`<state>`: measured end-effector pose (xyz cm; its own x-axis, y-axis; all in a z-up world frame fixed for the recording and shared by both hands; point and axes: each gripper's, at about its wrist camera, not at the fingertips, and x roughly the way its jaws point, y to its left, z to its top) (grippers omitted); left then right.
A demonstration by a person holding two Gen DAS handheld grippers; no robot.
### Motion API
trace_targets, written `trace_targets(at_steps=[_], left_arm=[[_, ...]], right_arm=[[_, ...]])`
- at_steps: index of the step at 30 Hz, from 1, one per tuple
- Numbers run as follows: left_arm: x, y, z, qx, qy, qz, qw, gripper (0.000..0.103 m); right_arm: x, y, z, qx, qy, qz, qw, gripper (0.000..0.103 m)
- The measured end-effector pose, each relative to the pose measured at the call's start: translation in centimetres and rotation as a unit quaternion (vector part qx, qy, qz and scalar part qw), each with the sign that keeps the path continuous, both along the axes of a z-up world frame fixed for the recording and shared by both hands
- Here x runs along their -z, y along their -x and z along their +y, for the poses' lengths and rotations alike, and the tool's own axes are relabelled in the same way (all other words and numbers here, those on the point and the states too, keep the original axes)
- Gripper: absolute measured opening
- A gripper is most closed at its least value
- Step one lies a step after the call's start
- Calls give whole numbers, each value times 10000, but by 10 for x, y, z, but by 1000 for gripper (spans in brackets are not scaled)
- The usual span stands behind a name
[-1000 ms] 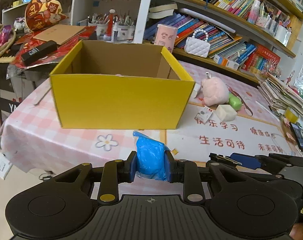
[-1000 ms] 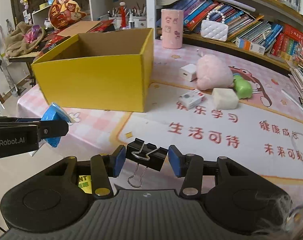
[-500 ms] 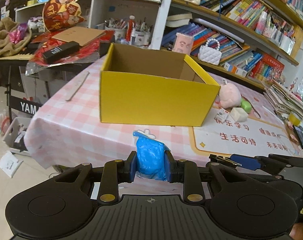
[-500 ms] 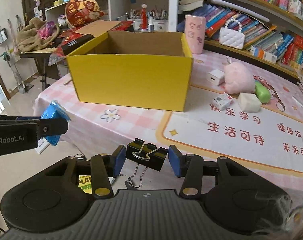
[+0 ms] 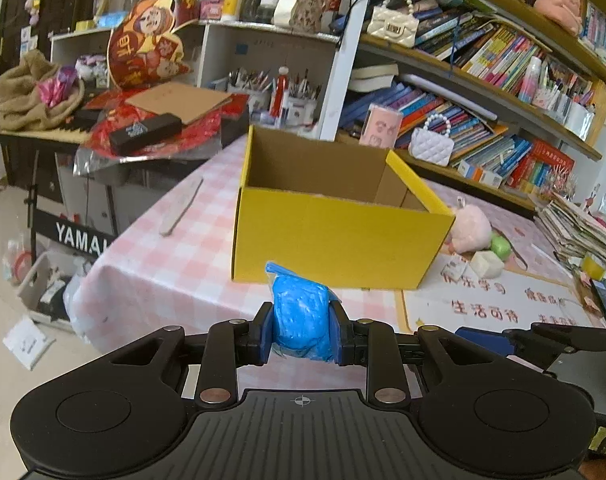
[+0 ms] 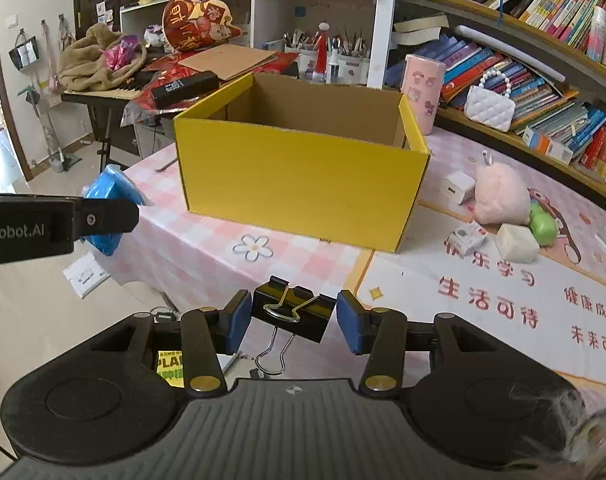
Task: Organize objects
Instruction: 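Carry the blue eraser and binder clip over the yellow box with both tools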
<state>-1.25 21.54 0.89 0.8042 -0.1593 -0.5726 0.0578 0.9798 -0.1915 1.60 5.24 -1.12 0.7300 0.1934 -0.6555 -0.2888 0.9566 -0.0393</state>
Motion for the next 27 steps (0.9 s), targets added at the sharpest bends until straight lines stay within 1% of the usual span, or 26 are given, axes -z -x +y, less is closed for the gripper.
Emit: trace_targets(at_steps=[5,10,12,15,19,21,25,27], left_arm=[[-17,-16,0,-11,-79,-298,9995,26],[-40,-44,-1,-63,-127,-684,9976,26],[-46,-56,-4,-91,-104,-781,9968,26],[-49,-78,-10,-95,-88,-838,9964,26],[-43,-111,-18,-74,-25,-757,9971,26],[-35,-126,-22,-76,-7,-666,9977,26],[-15,-157,-32,-16,-98,-302,9995,26],[-6,-165,-36,26,-190,-171,9997,26]], right_arm=[[-18,-21,-4,93,-107,-360,9993,45],[-43,-53,-6,118,-203,-798,9965,45],[-50,-70,-6,101,-180,-943,9953,45],[-53,-95,-7,115,-144,-1031,9945,45],[-49,-133,-6,108,-8,-1033,9946,45],[-42,-152,-6,21,161,-965,9952,45],[-21,-183,-3,-268,541,-613,9963,45],[-12,-195,-3,-389,594,-408,9966,45]])
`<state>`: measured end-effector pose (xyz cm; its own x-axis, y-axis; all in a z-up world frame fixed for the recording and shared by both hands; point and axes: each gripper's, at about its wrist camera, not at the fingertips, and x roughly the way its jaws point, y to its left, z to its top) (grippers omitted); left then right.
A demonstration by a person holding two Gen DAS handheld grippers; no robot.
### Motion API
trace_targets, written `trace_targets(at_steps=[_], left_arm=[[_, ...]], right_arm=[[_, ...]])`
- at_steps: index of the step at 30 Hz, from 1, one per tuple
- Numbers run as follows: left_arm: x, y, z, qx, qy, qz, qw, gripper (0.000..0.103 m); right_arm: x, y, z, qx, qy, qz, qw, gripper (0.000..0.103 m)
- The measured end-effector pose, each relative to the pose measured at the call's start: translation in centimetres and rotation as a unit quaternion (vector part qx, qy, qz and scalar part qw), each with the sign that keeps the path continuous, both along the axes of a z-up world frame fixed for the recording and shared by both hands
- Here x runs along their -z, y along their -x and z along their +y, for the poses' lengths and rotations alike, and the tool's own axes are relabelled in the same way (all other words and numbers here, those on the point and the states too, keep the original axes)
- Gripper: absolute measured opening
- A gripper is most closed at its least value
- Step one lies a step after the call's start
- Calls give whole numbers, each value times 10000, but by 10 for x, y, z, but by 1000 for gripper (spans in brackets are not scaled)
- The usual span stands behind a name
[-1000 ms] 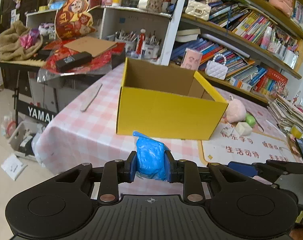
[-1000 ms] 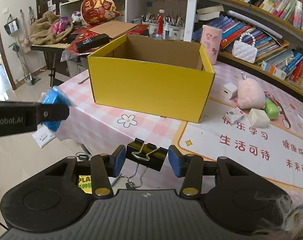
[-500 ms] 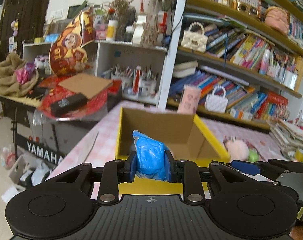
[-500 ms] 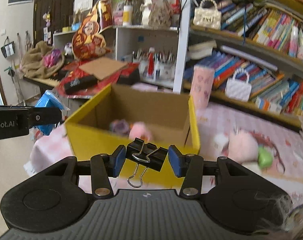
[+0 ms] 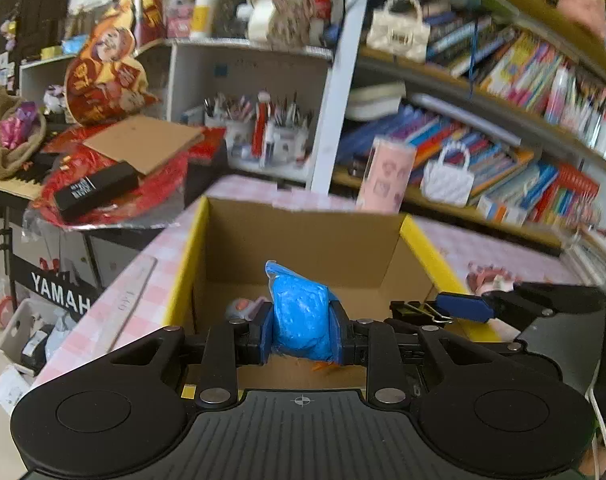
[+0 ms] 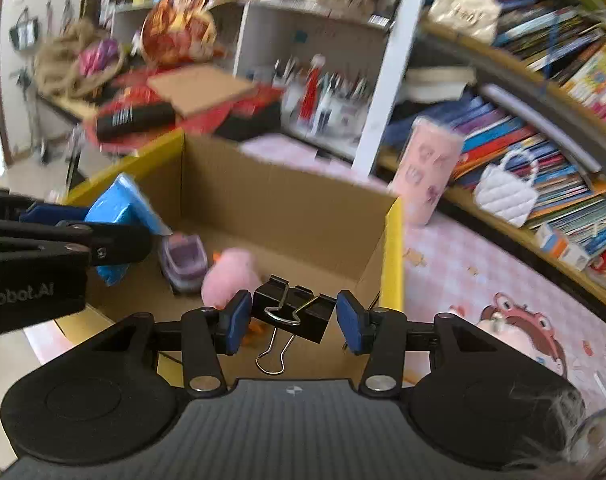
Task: Organize objects
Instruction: 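Carry the blue eraser and binder clip over the yellow box with both tools, then open both tools to drop the eraser and clip into the box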
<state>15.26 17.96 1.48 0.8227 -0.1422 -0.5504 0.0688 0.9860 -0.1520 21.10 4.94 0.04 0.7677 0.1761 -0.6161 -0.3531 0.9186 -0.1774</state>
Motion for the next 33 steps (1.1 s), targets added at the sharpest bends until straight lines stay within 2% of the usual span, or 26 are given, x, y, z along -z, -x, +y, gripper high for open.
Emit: trace_targets(at_steps=[2,6,10,16,17,19,21,25,31,33], left_arm=[[7,-9,-4,20,-69,146,9999,26],[14,-19,-4,-71,-78,259,9996,26],[16,-22,-3,-96,-86,319,9994,26],[17,-22,-1,-159,-44,345,9993,29],[16,-22,-1,-163,-31,338,9993,31],[12,-17,-1,-188,-26,249,9995,48],[6,-9,-2,-211,-24,80,9997,58],[-10,10,1,-275,-6,-215,9994,64],[-33,47,12,-463,100,-572,9972,80],[-37,59,16,-499,128,-616,9968,81]], right_arm=[[2,-5,-2,-151,-205,130,9996,45],[3,-10,-2,-373,-242,163,9989,45],[6,-16,-10,-308,-672,498,9960,45],[5,-14,-10,-269,-712,522,9957,46],[5,-14,-9,-235,-719,535,9957,46],[4,-14,-9,-179,-675,522,9962,48],[1,-9,-9,-100,-654,447,9968,52],[-11,5,-10,-17,-690,222,9974,58],[-34,49,-13,140,-767,-386,9962,67],[-39,64,-15,211,-762,-533,9954,70]])
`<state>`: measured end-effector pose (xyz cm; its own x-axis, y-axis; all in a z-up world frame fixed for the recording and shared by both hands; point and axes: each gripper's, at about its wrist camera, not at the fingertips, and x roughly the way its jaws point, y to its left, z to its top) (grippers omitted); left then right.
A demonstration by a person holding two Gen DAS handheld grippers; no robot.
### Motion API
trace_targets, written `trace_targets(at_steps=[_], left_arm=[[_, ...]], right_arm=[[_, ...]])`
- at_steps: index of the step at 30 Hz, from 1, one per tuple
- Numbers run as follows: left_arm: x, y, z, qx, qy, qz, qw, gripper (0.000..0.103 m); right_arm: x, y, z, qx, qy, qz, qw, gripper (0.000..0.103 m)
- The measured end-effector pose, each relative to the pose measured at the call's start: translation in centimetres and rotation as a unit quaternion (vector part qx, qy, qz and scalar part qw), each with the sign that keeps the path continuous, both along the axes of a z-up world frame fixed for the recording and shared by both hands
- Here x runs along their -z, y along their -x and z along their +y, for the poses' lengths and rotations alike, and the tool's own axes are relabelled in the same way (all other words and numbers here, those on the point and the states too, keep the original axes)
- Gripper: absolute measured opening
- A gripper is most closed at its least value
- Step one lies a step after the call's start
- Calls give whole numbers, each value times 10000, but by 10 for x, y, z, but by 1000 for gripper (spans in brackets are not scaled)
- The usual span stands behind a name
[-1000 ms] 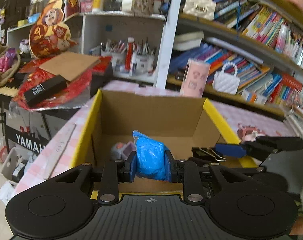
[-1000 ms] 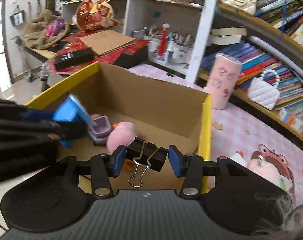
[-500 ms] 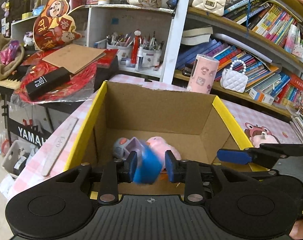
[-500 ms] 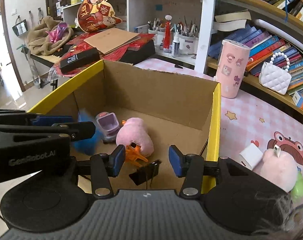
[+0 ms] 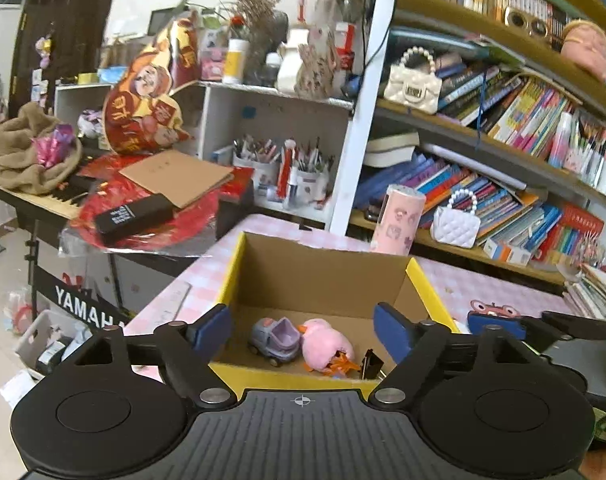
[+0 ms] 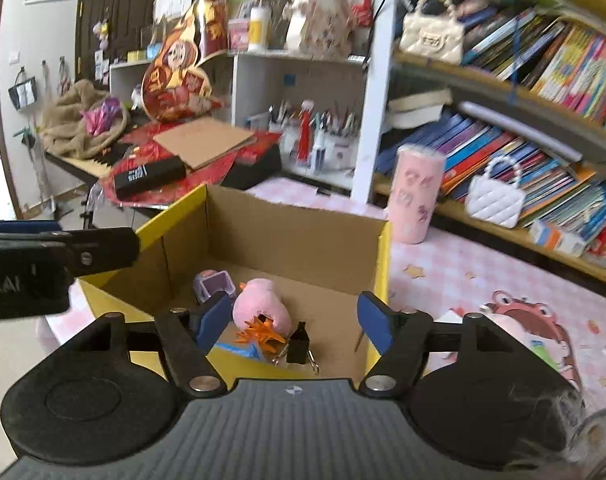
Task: Organize objects
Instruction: 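Open both tools to drop the eraser and clip into the box, then move both tools back toward the remaining items on the table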
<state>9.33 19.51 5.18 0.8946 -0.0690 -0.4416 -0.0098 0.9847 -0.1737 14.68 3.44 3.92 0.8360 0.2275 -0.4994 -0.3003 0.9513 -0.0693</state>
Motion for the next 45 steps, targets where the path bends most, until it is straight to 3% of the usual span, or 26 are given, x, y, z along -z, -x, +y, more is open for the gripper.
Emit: trace_targets(at_steps=[8,23,33,45], left_arm=[[18,40,2,-22,-42,404,9992,83],[62,96,-17,308,-73,1266,9915,83],[69,91,-59,998,-152,1434,9845,84],[77,60,-133,1541,-187,1609,9747,84]], right_arm=[[11,55,-7,296,22,93,9995,72],[58,136,-28,1028,238,723,9918,76],[69,155,-72,1736,219,973,9798,78],[75,141,-144,2248,230,1142,9674,79]])
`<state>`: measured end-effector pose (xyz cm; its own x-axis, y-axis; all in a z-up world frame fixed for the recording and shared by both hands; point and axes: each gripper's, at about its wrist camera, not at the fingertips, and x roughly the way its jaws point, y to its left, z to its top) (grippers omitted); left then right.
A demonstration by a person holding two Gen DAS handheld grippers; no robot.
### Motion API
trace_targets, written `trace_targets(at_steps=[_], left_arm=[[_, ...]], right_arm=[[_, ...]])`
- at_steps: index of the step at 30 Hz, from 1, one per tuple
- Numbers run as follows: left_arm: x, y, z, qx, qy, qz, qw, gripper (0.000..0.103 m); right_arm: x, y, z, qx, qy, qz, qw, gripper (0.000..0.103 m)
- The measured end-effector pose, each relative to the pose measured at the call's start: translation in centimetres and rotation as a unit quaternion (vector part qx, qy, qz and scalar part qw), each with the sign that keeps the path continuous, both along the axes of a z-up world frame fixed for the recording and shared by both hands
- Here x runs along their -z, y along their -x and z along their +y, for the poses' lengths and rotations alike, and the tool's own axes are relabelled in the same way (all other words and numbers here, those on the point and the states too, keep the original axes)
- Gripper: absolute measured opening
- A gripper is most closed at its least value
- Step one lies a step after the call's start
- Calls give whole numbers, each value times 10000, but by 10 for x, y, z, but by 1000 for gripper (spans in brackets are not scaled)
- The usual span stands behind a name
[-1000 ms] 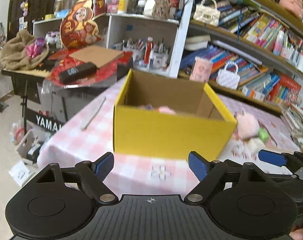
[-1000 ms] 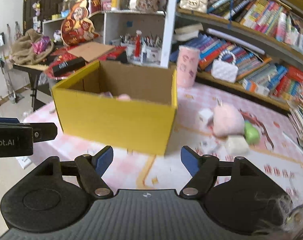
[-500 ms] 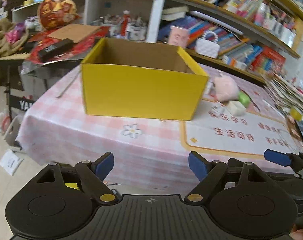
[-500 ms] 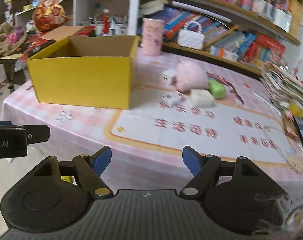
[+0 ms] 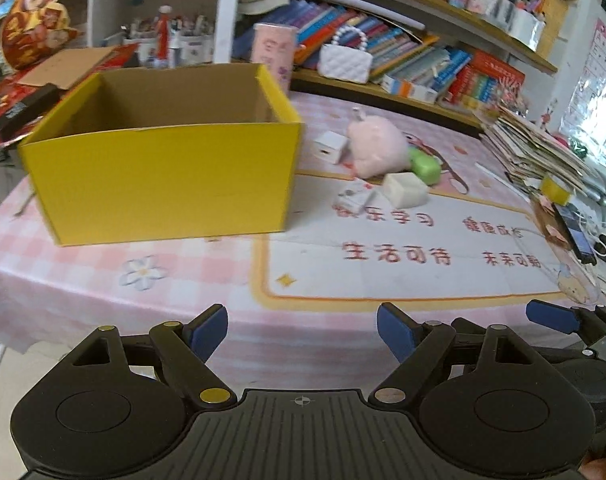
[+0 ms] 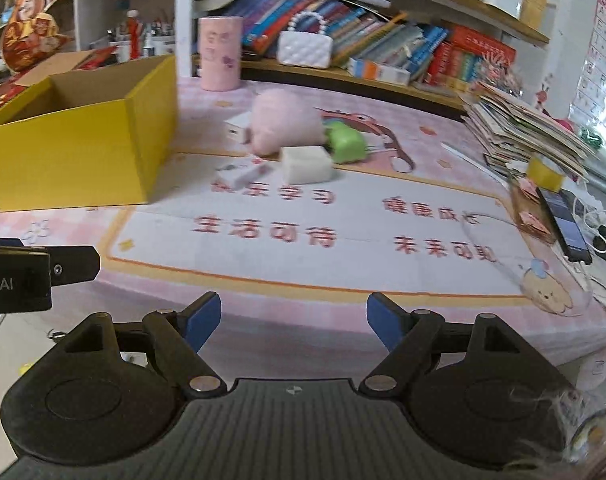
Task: Organize objects
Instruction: 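Move both tools back toward the remaining items on the table, then grasp the white card box with the left tool while the right tool grasps the white block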
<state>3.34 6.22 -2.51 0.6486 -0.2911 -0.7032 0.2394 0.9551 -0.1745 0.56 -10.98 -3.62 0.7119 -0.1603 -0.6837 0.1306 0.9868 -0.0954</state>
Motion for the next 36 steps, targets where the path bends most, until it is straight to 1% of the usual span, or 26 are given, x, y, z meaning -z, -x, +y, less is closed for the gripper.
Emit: trace_targets(at_steps=[10,15,21,29,32,34,36], left_arm=[[7,-38,-81,287,-150,172,9993,84],[11,-55,-114,231,-246,269,9991,84],[11,-77,-137,-93,-329,260,9991,84],[8,-107,-148,-727,-456,37,9963,83],[12,-122,-149,-952,-555,-40,9939,79],[16,-133,-149,-1094,-605,11,9922,73],[23,-145,-146,-1323,-529,122,9897,72]], right_arm=[[5,-29,-80,176,-113,168,9996,80],[7,-49,-116,217,-228,187,9993,80],[8,-73,-149,148,-366,144,9991,79],[7,-105,-168,-250,-413,58,9988,77],[7,-115,-171,-336,-422,27,9985,77],[7,-120,-171,-409,-432,32,9982,77],[8,-124,-170,-528,-424,53,9977,77]])
